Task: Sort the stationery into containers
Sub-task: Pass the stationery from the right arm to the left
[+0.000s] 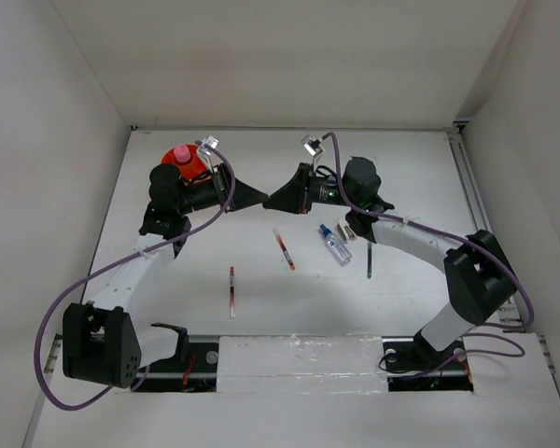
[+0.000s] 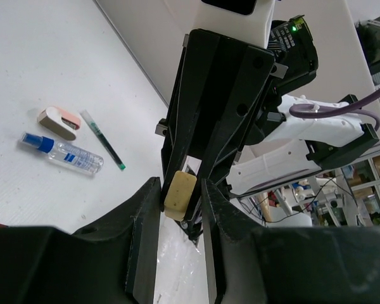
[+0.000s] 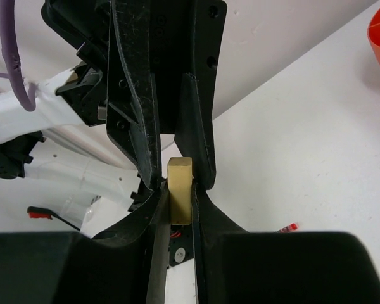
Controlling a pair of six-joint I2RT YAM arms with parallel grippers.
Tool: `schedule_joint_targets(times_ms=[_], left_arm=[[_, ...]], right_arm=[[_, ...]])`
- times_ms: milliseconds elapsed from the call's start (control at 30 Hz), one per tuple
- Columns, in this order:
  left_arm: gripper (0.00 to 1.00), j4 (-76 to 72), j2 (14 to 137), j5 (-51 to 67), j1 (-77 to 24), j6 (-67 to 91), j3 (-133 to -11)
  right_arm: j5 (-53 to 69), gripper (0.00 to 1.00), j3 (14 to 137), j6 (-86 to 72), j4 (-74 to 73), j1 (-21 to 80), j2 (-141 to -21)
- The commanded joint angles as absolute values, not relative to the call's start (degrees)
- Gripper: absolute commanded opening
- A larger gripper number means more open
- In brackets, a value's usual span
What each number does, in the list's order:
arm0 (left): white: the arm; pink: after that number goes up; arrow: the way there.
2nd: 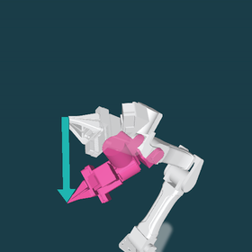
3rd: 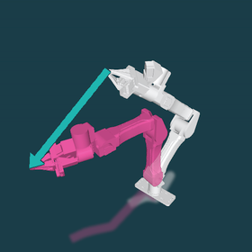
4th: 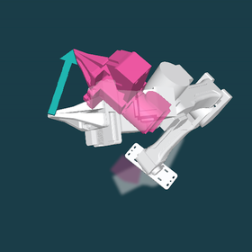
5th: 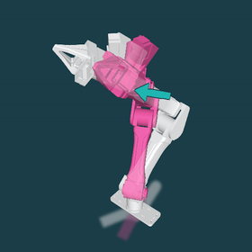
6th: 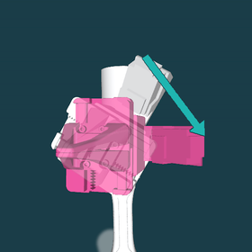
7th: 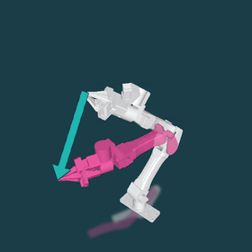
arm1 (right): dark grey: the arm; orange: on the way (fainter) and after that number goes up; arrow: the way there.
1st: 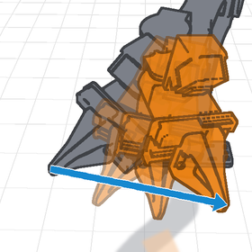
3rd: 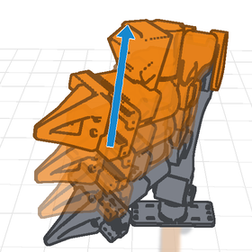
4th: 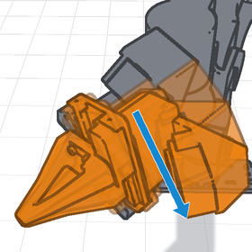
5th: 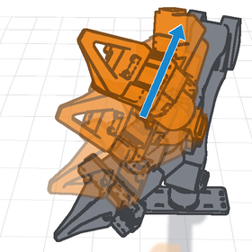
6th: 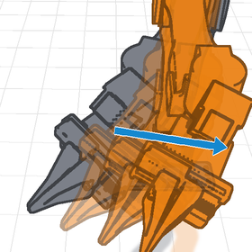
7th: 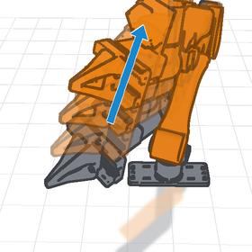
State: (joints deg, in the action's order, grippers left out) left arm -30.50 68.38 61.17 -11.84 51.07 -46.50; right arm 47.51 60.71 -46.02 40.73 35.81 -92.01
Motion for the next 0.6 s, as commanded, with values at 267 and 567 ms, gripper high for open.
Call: schedule_joint_targets(times_ms=[267, 567], left_arm=[[0.00, -35.6, 66.8, 62.0, -11.9, 53.1, -46.5], [0.00, -41.3, 65.7, 59.0, -11.9, 57.9, -46.7]], right_arm=[[50.4, 0.00, 61.5, -49.1, 51.2, 35.5, -92.0], [51.5, 0.00, 59.9, -50.3, 53.3, 35.5, -91.4]])
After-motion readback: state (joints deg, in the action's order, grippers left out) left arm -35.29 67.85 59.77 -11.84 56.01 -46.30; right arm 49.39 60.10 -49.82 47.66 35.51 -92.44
